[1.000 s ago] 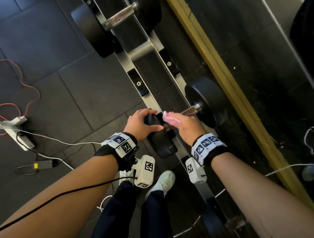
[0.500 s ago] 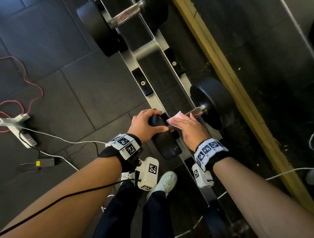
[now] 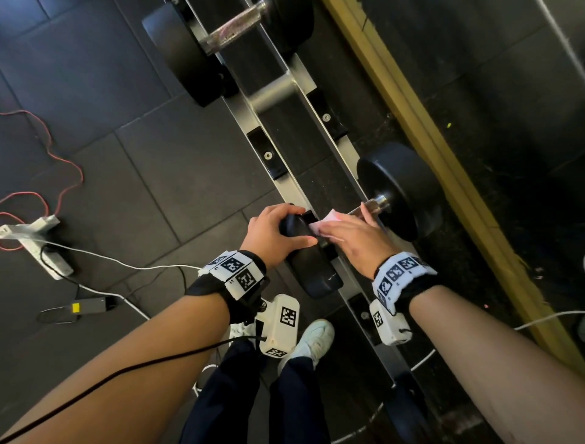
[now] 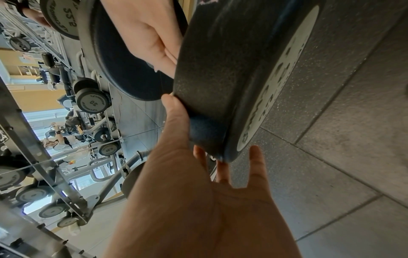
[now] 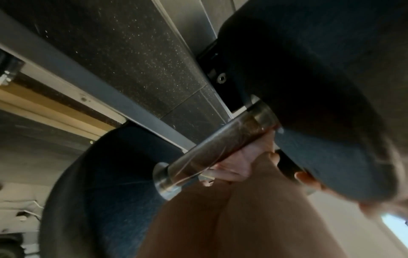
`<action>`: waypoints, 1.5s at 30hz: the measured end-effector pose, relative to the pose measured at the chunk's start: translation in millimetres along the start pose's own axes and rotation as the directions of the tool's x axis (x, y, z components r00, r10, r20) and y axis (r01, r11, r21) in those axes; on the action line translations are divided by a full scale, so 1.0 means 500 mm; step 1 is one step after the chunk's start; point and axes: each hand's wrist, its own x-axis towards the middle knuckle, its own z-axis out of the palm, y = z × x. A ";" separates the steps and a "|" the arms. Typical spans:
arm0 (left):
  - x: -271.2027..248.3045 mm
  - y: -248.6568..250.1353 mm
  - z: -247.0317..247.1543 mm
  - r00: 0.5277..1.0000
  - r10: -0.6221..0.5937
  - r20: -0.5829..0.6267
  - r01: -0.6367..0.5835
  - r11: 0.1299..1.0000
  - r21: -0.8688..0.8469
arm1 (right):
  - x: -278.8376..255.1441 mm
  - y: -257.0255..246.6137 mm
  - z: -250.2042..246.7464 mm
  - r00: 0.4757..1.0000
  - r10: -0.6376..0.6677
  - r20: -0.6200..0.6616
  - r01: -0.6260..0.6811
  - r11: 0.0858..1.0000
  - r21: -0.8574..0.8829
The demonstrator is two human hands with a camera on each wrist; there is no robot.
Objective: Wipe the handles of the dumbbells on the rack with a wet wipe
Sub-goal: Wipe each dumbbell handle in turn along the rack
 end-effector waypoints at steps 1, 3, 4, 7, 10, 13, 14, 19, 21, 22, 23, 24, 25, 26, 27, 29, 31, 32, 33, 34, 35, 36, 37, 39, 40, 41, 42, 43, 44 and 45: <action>0.000 0.000 0.000 1.000 -0.002 0.001 0.002 1.000 0.005 | -0.009 0.005 -0.003 1.000 -0.029 0.006 0.029 1.000 0.011; 0.000 0.002 0.000 1.000 -0.009 0.007 0.009 1.000 0.006 | -0.022 0.010 -0.008 0.998 -0.054 -0.019 0.055 0.998 0.043; 0.000 0.002 0.000 1.000 -0.013 0.011 0.013 1.000 0.000 | -0.023 0.009 -0.011 0.997 -0.022 -0.070 0.029 0.993 0.111; 0.002 0.001 0.000 1.000 -0.018 0.023 0.018 1.000 -0.016 | 0.000 -0.012 -0.025 0.918 0.234 -0.322 -0.087 0.907 0.412; 0.003 -0.001 0.002 1.000 -0.015 0.009 0.015 1.000 -0.027 | 0.042 -0.026 -0.025 0.913 0.231 -0.336 -0.101 0.926 0.364; 0.005 -0.003 0.004 1.000 -0.020 0.005 0.020 1.000 -0.022 | 0.042 -0.022 0.010 0.987 0.140 -0.074 -0.145 0.988 -0.057; 0.005 -0.003 0.004 1.000 -0.024 0.006 0.024 1.000 -0.019 | 0.033 -0.015 0.027 0.989 0.136 -0.058 -0.142 0.983 -0.114; 0.009 0.001 0.000 1.000 -0.022 0.000 0.022 1.000 0.019 | -0.033 -0.004 0.061 0.967 0.196 -0.165 -0.136 0.939 0.315; 0.010 0.004 -0.001 1.000 -0.031 0.001 0.031 0.999 0.038 | -0.063 -0.013 0.066 0.928 0.345 -0.141 -0.229 0.825 0.517; 0.010 0.005 -0.002 0.999 -0.037 0.005 0.037 0.998 0.042 | -0.076 -0.017 0.065 0.888 0.438 -0.142 -0.289 0.770 0.569; 0.009 0.007 -0.003 0.999 -0.042 0.010 0.042 0.998 0.043 | -0.087 -0.021 0.065 0.842 0.516 -0.155 -0.325 0.716 0.618; 0.009 0.008 -0.003 0.999 -0.046 0.015 0.045 0.998 0.039 | -0.097 -0.025 0.066 0.789 0.590 -0.170 -0.335 0.646 0.686; 0.008 0.008 -0.004 0.999 -0.049 0.020 0.048 0.998 0.034 | -0.104 -0.030 0.067 0.724 0.664 -0.186 -0.331 0.572 0.751; 0.007 0.010 -0.003 0.998 -0.052 0.023 0.051 0.998 0.030 | -0.111 -0.034 0.066 0.631 0.748 -0.205 -0.336 0.502 0.797; 0.007 0.011 -0.004 0.998 -0.054 0.023 0.054 0.998 0.028 | -0.114 -0.037 0.066 0.515 0.827 -0.227 -0.349 0.444 0.825; 0.007 0.012 -0.004 0.998 -0.051 0.021 0.050 0.998 0.025 | -0.114 -0.046 0.066 0.309 0.919 -0.245 -0.345 0.349 0.871; 0.008 0.013 -0.006 0.999 -0.043 0.021 0.043 0.999 0.020 | -0.100 -0.053 0.064 0.237 0.936 -0.259 -0.281 0.322 0.904; 0.008 0.013 -0.006 0.999 -0.039 0.020 0.039 0.999 0.019 | -0.089 -0.054 0.063 0.232 0.935 -0.267 -0.250 0.323 0.913; 0.008 0.014 -0.006 0.999 -0.034 0.018 0.034 0.999 0.021 | -0.076 -0.053 0.062 0.231 0.934 -0.272 -0.233 0.325 0.917; 0.008 0.014 -0.006 0.999 -0.028 0.015 0.028 0.999 0.026 | -0.065 -0.052 0.059 0.233 0.933 -0.273 -0.232 0.326 0.916; 0.008 0.014 -0.005 1.000 -0.023 0.014 0.023 0.999 0.032 | -0.054 -0.050 0.058 0.245 0.931 -0.272 -0.228 0.328 0.917; 0.007 0.014 -0.005 1.000 -0.018 0.014 0.018 0.999 0.037 | -0.044 -0.048 0.056 0.267 0.925 -0.270 -0.212 0.330 0.920; 0.007 0.014 -0.005 1.000 -0.015 0.013 0.014 0.999 0.040 | -0.034 -0.046 0.055 0.297 0.916 -0.271 -0.190 0.335 0.923; 0.008 0.014 -0.005 1.000 -0.010 0.010 0.010 0.999 0.042 | -0.022 -0.043 0.054 0.342 0.899 -0.272 -0.167 0.343 0.924; 0.008 0.014 -0.006 1.000 -0.007 0.010 0.007 0.999 0.044 | -0.019 -0.043 0.054 0.365 0.893 -0.265 -0.157 0.339 0.927; 0.008 0.013 -0.007 1.000 -0.005 0.014 0.005 0.999 0.048 | -0.018 -0.042 0.055 0.395 0.883 -0.254 -0.148 0.334 0.931; 0.009 0.013 -0.007 1.000 -0.004 0.020 0.003 0.999 0.050 | -0.018 -0.041 0.056 0.426 0.871 -0.244 -0.149 0.333 0.931; 0.008 0.012 -0.007 1.000 -0.003 0.025 0.002 0.999 0.052 | -0.018 -0.039 0.058 0.454 0.860 -0.231 -0.159 0.334 0.929; 0.009 0.012 -0.008 1.000 0.000 0.025 -0.001 0.999 0.051 | -0.018 -0.040 0.060 0.477 0.853 -0.212 -0.173 0.328 0.929; 0.009 0.011 -0.008 1.000 0.002 0.022 -0.003 0.999 0.050 | -0.019 -0.041 0.061 0.489 0.851 -0.191 -0.184 0.314 0.931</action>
